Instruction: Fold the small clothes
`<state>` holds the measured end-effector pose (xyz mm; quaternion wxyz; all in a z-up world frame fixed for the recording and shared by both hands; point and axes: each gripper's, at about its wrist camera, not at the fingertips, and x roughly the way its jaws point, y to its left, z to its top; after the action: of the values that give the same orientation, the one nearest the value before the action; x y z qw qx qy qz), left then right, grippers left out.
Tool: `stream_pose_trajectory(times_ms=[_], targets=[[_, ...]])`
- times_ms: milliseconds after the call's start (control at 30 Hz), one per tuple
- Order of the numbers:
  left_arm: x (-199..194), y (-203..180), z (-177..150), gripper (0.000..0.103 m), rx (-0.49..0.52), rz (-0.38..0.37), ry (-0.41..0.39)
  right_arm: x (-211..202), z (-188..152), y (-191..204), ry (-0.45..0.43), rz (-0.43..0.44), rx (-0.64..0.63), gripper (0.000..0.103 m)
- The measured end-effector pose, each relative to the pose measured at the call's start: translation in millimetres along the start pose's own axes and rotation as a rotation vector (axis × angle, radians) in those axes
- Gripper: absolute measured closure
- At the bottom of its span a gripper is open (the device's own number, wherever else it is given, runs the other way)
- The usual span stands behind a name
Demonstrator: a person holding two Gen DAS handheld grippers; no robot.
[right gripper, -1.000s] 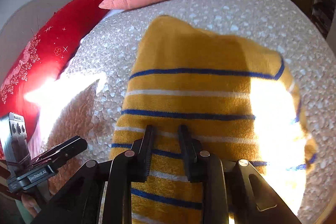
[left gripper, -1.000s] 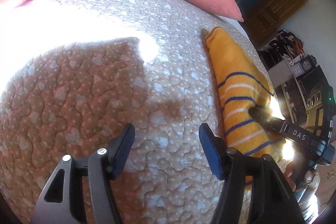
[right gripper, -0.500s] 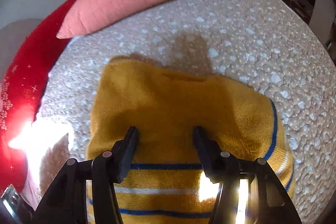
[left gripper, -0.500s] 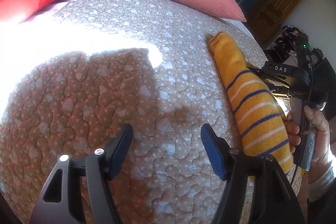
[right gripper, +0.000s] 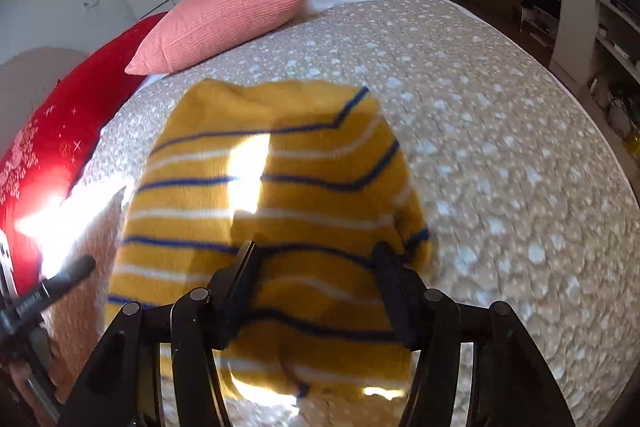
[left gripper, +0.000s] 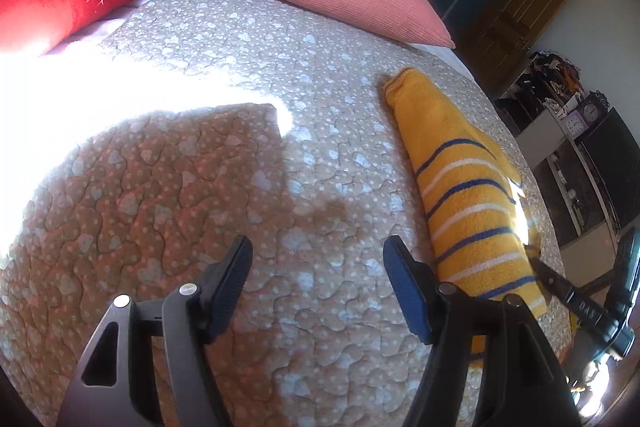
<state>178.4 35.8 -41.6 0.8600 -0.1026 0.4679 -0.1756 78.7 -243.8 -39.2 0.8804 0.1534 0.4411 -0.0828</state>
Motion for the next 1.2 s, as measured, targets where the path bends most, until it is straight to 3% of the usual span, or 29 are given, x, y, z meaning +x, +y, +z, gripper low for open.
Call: stream_pose_trajectory(times_ms=[100,267,400,533,700,767,900,1200], targets=[[-2,-20,-7,0.031,0.035,-0.025,-0.013,-14,-20,-5,0.021,-0.015,-0.035,0.035],[5,-71,-19,0.031,0.114,-0.073,-0.005,-43,-31,-12,-0.044,0.010,-0.037,0.035],[23,-91,-39,0.031,0.162,0.085,0.046,-47,-48,-19,-0.025,0.048,-0.012,0.035],[7,-75,-48,0.031,0.084,0.091,0.073,-58,-71,-35,-0.029,0.075,0.025,0.035],[-58,-95,-86,0.029,0.152,0.210,-0.041,-87,-100,-49,-0.080,0.074,0.043,0.033],[-82,-112,-107,0.019,0.206,0.277,-0.105,-98,-111,-49,-0.100,0.059,0.028,0.031],[-115,-141,-143,0.010,0.280,0.366,-0.194,-116,-130,-44,-0.125,0.047,-0.002,0.027],[-135,-177,-176,0.009,0.313,0.344,-0.178,-134,-147,-49,-0.140,0.019,-0.020,0.023]])
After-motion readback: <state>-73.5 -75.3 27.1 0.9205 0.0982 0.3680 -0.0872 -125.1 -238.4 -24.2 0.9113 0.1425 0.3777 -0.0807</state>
